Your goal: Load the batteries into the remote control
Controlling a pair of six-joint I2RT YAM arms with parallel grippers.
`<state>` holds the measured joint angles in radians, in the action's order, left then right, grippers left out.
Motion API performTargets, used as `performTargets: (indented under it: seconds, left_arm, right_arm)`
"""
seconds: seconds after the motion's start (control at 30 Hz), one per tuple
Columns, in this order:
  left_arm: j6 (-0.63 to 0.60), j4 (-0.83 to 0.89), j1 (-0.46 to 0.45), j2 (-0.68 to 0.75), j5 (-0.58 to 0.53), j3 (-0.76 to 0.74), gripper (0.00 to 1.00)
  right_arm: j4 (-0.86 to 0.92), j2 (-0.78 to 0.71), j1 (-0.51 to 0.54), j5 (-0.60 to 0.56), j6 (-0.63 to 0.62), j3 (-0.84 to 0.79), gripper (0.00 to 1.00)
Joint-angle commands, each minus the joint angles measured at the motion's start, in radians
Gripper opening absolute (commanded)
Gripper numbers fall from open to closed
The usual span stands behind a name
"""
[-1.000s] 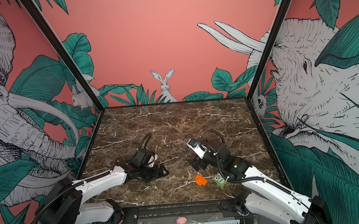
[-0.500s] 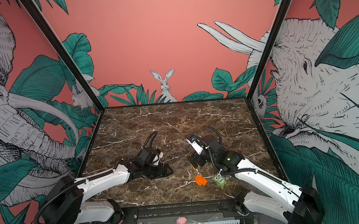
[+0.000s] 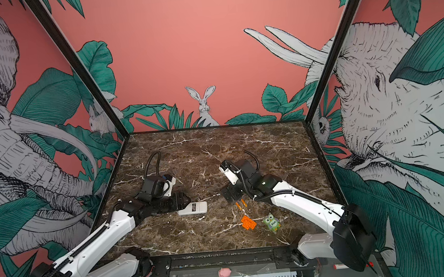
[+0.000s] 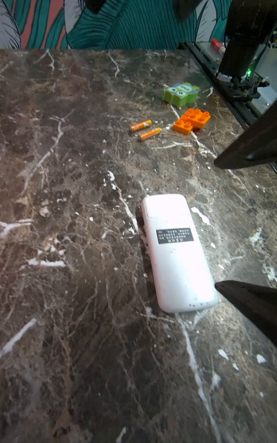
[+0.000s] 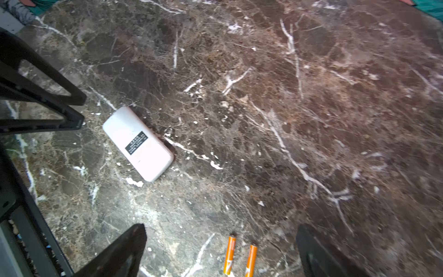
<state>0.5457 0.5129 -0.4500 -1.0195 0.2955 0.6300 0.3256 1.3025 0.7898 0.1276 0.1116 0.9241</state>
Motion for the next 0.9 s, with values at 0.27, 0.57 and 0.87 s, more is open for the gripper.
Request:
performTargets:
  seconds: [0.27,0.57,0.87]
  left_arm:
    - [0.043,-0.113,0.224,0.074,0.172,-0.16,0.73]
    - [0.092,-0.157,0.318,0.15,0.177,-0.18,0.74]
    - [0.079,-0.168,0.398,0.164,0.227,-0.213,0.74]
  right_arm:
    - [-0.167,0.191,0.126,0.202,-0.396,0.073,0.99]
    - [-0.129,0.442,0.154,0.242,-0.587,0.233,0.98]
    - [-0.089,0.593,0.206,0.196,-0.653,0.33,0.96]
